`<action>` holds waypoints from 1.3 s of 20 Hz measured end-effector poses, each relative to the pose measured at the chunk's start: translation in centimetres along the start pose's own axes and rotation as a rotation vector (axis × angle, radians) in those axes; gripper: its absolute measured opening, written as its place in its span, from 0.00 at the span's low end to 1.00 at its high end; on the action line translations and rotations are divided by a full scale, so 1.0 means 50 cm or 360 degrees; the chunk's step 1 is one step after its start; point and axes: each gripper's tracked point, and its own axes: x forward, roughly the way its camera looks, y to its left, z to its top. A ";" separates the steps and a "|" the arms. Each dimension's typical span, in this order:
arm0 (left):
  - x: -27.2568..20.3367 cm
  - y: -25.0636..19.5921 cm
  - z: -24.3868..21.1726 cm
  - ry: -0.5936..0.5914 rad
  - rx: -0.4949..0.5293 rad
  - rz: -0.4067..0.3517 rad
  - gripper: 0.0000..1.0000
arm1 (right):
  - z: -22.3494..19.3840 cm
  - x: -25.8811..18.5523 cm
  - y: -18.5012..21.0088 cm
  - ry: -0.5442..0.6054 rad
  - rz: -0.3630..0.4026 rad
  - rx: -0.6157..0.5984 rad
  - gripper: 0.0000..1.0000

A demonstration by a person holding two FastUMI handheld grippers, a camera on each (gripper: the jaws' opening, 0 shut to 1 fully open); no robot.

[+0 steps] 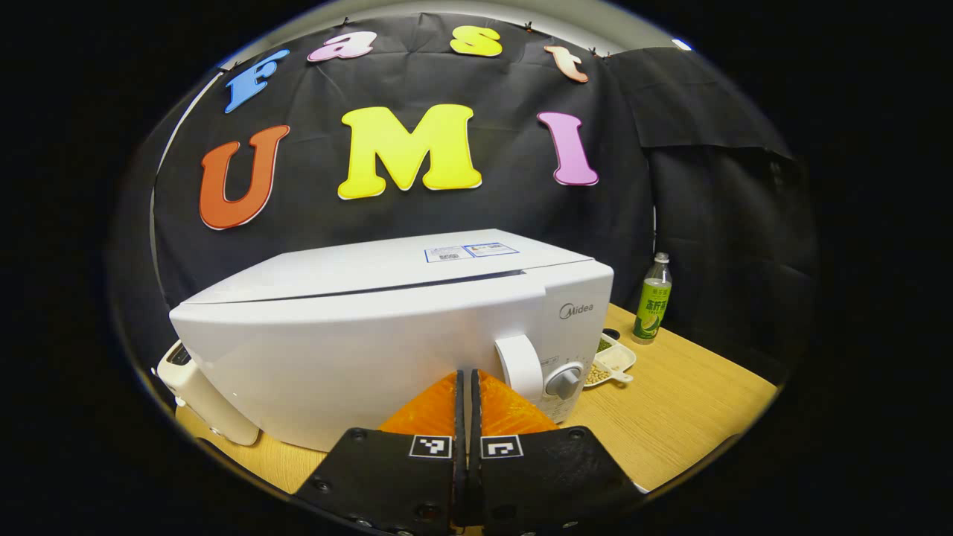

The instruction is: Open the microwave oven with the left hand, put the food in, and close the microwave oven.

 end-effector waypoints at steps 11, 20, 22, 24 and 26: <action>-0.017 0.009 0.015 0.0008 -0.0045 0.0096 0.00 | 0.008 -0.010 0.035 -0.0026 0.0060 -0.0040 0.96; -0.160 0.024 0.044 -0.0053 -0.0001 0.0092 0.96 | 0.015 -0.048 0.084 -0.0103 0.0105 -0.0051 0.96; -0.196 0.023 0.062 -0.0080 0.0013 0.0088 0.97 | 0.016 -0.066 0.086 -0.0122 0.0097 -0.0055 0.96; -0.235 0.020 0.084 -0.0106 0.0000 0.0080 0.96 | 0.020 -0.081 0.085 -0.0146 0.0088 -0.0072 0.96; -0.280 0.016 0.107 -0.0140 -0.0024 0.0079 0.97 | 0.024 -0.099 0.083 -0.0172 0.0086 -0.0085 0.96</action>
